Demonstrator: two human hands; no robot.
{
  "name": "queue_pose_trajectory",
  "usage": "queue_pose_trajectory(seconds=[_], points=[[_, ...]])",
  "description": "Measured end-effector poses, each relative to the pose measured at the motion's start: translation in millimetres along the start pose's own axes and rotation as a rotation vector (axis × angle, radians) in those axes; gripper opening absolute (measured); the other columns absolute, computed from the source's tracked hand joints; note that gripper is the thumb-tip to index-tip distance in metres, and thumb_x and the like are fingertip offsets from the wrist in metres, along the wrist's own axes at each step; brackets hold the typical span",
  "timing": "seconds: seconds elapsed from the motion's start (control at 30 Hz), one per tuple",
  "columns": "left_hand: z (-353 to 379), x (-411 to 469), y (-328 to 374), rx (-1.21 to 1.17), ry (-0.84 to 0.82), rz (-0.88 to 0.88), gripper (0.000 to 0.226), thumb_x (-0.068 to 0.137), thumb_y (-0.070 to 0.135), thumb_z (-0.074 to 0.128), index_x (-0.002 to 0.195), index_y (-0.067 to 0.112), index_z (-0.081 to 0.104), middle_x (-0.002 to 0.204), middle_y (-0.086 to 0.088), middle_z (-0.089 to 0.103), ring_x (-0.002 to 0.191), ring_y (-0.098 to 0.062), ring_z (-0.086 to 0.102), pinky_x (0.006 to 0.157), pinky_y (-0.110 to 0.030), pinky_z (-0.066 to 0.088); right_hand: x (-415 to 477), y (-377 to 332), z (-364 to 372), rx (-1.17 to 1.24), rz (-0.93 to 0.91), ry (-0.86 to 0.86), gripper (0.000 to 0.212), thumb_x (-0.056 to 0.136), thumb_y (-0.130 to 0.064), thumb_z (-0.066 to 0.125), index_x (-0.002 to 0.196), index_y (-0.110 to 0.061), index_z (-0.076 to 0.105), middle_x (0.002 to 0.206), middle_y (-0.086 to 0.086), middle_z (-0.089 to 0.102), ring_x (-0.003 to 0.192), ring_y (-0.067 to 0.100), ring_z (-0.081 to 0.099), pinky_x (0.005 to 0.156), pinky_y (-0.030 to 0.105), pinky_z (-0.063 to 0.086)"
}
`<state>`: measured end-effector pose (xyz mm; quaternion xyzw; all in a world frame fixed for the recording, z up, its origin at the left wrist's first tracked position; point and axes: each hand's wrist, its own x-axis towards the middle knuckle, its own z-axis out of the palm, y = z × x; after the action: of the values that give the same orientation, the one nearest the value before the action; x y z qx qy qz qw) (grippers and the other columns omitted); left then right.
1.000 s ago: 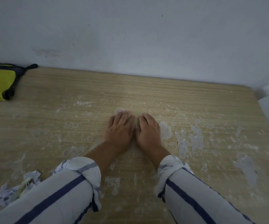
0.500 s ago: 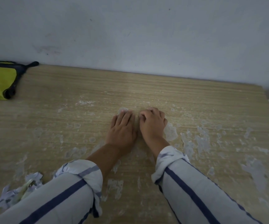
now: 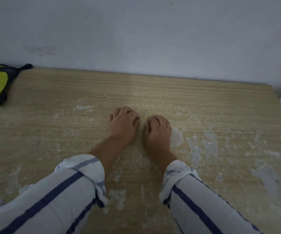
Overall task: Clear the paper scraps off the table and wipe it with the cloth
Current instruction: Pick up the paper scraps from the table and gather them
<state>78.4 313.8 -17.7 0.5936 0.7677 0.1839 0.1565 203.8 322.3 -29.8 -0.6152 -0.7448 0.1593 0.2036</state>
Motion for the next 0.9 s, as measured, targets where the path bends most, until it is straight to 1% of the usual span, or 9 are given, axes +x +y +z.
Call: queue_pose_trajectory(seconds=[0.1, 0.2, 0.43, 0.57, 0.67, 0.73, 0.8, 0.87, 0.9], points=[[0.6, 3.5, -2.6, 0.009, 0.016, 0.028, 0.022, 0.088, 0.038, 0.053, 0.107, 0.031, 0.064, 0.118, 0.006, 0.053, 0.115, -0.023, 0.04, 0.094, -0.036, 0.028, 0.0, 1.9, 0.3, 0.007, 0.001, -0.021, 0.04, 0.088, -0.034, 0.037, 0.104, -0.008, 0.063, 0.116, 0.011, 0.06, 0.11, 0.033, 0.051, 0.093, 0.044, 0.038], [2.1, 4.0, -1.1, 0.015, 0.024, 0.047, 0.018, 0.089, 0.036, 0.052, 0.099, 0.031, 0.067, 0.115, 0.006, 0.054, 0.112, -0.023, 0.041, 0.091, -0.036, 0.028, 0.7, 2.1, 1.1, 0.017, 0.001, -0.02, 0.04, 0.088, -0.034, 0.036, 0.102, -0.008, 0.063, 0.115, 0.011, 0.06, 0.109, 0.033, 0.051, 0.093, 0.045, 0.038], [3.8, 2.4, 10.6, -0.067, 0.042, -0.056, 0.017, 0.09, 0.024, 0.048, 0.092, 0.025, 0.065, 0.108, 0.006, 0.057, 0.111, -0.022, 0.038, 0.088, -0.033, 0.023, 2.4, 2.7, 0.6, 0.048, 0.002, -0.012, 0.037, 0.085, -0.034, 0.036, 0.094, -0.009, 0.063, 0.11, 0.01, 0.062, 0.105, 0.032, 0.052, 0.09, 0.043, 0.039], [1.8, -3.8, 12.1, -0.214, 0.103, -0.135, 0.014, 0.09, 0.018, 0.049, 0.092, 0.022, 0.062, 0.101, 0.005, 0.066, 0.109, -0.022, 0.043, 0.087, -0.031, 0.023, 2.9, 3.0, 1.4, 0.081, 0.001, 0.035, 0.034, 0.082, -0.031, 0.041, 0.089, -0.007, 0.064, 0.103, 0.012, 0.063, 0.099, 0.034, 0.055, 0.086, 0.042, 0.041], [-3.3, -15.4, 9.0, -0.305, 0.109, -0.15, 0.012, 0.089, 0.02, 0.055, 0.093, 0.022, 0.066, 0.099, 0.005, 0.068, 0.11, -0.021, 0.046, 0.09, -0.027, 0.023, 3.2, 4.5, 3.2, 0.101, -0.02, 0.056, 0.026, 0.08, -0.026, 0.048, 0.083, -0.006, 0.064, 0.097, 0.013, 0.064, 0.093, 0.034, 0.056, 0.082, 0.04, 0.042], [-9.3, -26.3, 8.4, -0.358, 0.109, -0.169, 0.012, 0.088, 0.02, 0.059, 0.095, 0.02, 0.068, 0.099, 0.002, 0.069, 0.109, -0.021, 0.048, 0.094, -0.028, 0.029, 3.9, 6.0, 1.0, 0.158, -0.015, 0.066, 0.013, 0.078, -0.016, 0.056, 0.078, -0.006, 0.065, 0.091, 0.012, 0.064, 0.09, 0.032, 0.056, 0.081, 0.036, 0.041], [-15.0, -39.2, 8.8, -0.395, 0.107, -0.2, 0.013, 0.087, 0.019, 0.06, 0.096, 0.019, 0.069, 0.097, -0.001, 0.068, 0.108, -0.021, 0.05, 0.096, -0.034, 0.037, 1.1, 6.9, -5.5, 0.233, 0.002, 0.064, 0.006, 0.077, -0.007, 0.061, 0.076, -0.005, 0.067, 0.087, 0.012, 0.064, 0.088, 0.03, 0.055, 0.08, 0.034, 0.041], [-19.0, -51.8, 7.3, -0.421, 0.116, -0.202, 0.012, 0.087, 0.017, 0.062, 0.096, 0.017, 0.07, 0.095, -0.003, 0.067, 0.105, -0.022, 0.053, 0.094, -0.038, 0.042, -6.6, 5.3, -13.8, 0.289, 0.016, 0.054, 0.008, 0.08, -0.006, 0.061, 0.076, -0.001, 0.067, 0.083, 0.013, 0.064, 0.084, 0.028, 0.056, 0.075, 0.03, 0.042], [-20.0, -57.8, 5.4, -0.435, 0.123, -0.197, 0.012, 0.086, 0.017, 0.062, 0.095, 0.016, 0.07, 0.093, -0.002, 0.067, 0.103, -0.023, 0.054, 0.093, -0.04, 0.043, -13.7, 1.5, -18.3, 0.312, 0.043, 0.02, 0.012, 0.084, -0.009, 0.06, 0.078, -0.001, 0.066, 0.081, 0.012, 0.063, 0.08, 0.024, 0.055, 0.071, 0.027, 0.039]])
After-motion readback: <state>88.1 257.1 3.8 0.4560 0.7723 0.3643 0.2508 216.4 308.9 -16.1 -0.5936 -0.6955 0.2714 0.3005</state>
